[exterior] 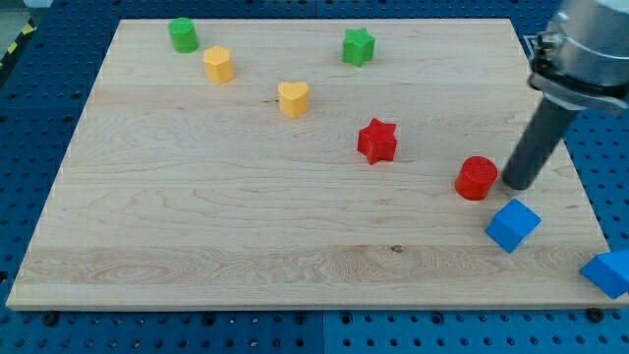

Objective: Push the red star towards the red circle

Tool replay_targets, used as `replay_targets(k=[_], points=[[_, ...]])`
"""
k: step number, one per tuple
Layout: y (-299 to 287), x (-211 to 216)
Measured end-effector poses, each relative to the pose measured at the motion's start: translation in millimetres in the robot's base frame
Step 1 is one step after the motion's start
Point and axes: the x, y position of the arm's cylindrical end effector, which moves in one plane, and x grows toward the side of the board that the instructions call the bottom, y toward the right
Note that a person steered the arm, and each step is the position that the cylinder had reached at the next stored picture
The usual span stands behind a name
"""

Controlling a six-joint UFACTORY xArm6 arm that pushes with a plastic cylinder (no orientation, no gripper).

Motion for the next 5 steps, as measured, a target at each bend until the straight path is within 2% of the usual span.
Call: replay_targets(k=[1, 2, 3, 4, 5], points=[[18.5, -5.8], [16.8, -46.0], [-35.7, -88.3], [-104.6, -112.0], [-170.5, -112.4]])
